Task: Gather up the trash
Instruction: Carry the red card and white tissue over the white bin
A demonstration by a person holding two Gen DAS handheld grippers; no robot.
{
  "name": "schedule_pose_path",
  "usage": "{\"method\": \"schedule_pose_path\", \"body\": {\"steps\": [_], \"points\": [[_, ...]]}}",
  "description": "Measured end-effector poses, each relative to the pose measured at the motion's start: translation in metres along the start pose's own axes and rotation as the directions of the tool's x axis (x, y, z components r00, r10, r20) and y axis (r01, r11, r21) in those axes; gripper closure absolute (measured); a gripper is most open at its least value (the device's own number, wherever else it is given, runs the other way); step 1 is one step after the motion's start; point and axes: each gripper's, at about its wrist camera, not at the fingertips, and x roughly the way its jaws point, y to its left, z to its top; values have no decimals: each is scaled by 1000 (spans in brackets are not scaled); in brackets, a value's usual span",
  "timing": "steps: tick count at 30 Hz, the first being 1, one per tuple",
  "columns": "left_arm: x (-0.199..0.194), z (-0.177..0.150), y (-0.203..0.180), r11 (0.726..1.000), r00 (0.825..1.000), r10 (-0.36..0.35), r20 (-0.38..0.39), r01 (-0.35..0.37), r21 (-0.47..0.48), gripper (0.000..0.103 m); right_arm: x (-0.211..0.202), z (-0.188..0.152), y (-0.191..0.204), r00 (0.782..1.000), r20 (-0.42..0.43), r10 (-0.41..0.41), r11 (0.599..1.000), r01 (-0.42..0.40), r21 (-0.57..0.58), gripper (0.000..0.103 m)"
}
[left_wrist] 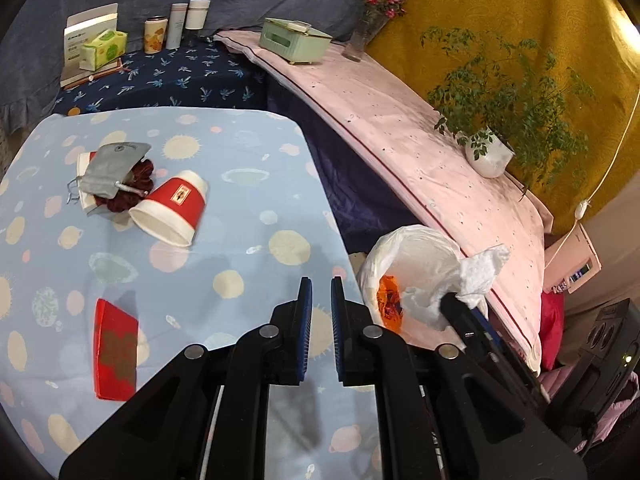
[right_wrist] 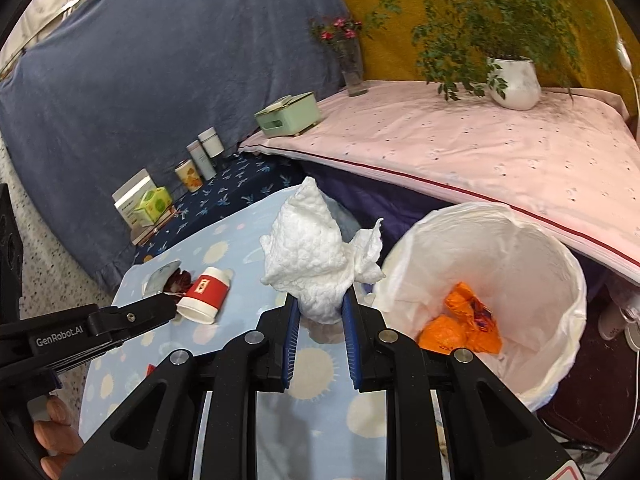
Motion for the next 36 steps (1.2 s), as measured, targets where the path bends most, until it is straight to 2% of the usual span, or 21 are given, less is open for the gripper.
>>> {"method": "schedule_pose_path", "body": {"steps": [1,2,3,5,7,10,14,16,18,19,20,24,31,36], "points": [[-1,-5,5,1000,1000,26,6,-25,-4,88,-2,-2,-2,1000,-1,0,1000,0,0,84],[-2,-10,13,999,998,54,13,-54,-8,74,-4,-4,-4,1000,-4,-1,1000,1,-1,84],[-4,-16,20,997,997,78,20,-78,-15,56,-5,-7,-5,1000,-6,-2,1000,2,-1,84],[-5,-28,41,991,991,131,27,-130,-33,35,-7,-13,-6,1000,-14,-1,1000,1,-1,84],[-5,-41,68,978,980,200,19,-198,-66,34,-6,-19,-6,1000,-23,5,1000,-5,4,84],[-2,-57,107,964,969,246,-20,-246,-104,34,-4,-27,-2,999,-41,21,1000,-21,10,84],[0,-80,142,958,966,246,-78,-255,-134,36,1,-35,8,998,-60,36,999,-37,-3,84],[2,-86,151,957,967,234,-98,-246,-151,47,4,-39,14,997,-69,42,999,-43,-10,84],[6,-88,155,960,969,220,-115,-236,-152,69,5,-42,18,996,-78,46,999,-47,-16,84],[7,-89,155,961,969,217,-118,-234,-150,75,5,-44,20,996,-81,47,999,-49,-19,84],[7,-89,155,964,971,207,-121,-224,-146,82,6,-46,23,995,-83,49,998,-51,-22,84],[5,-87,144,973,977,180,-112,-194,-124,90,5,-48,25,995,-87,50,998,-52,-24,84],[1,-72,105,989,989,129,-75,-134,-62,91,-3,-42,20,997,-63,45,999,-46,-17,84],[3,-57,61,996,995,84,-51,-84,3,91,-10,-35,8,998,-42,36,999,-36,0,84]]}}
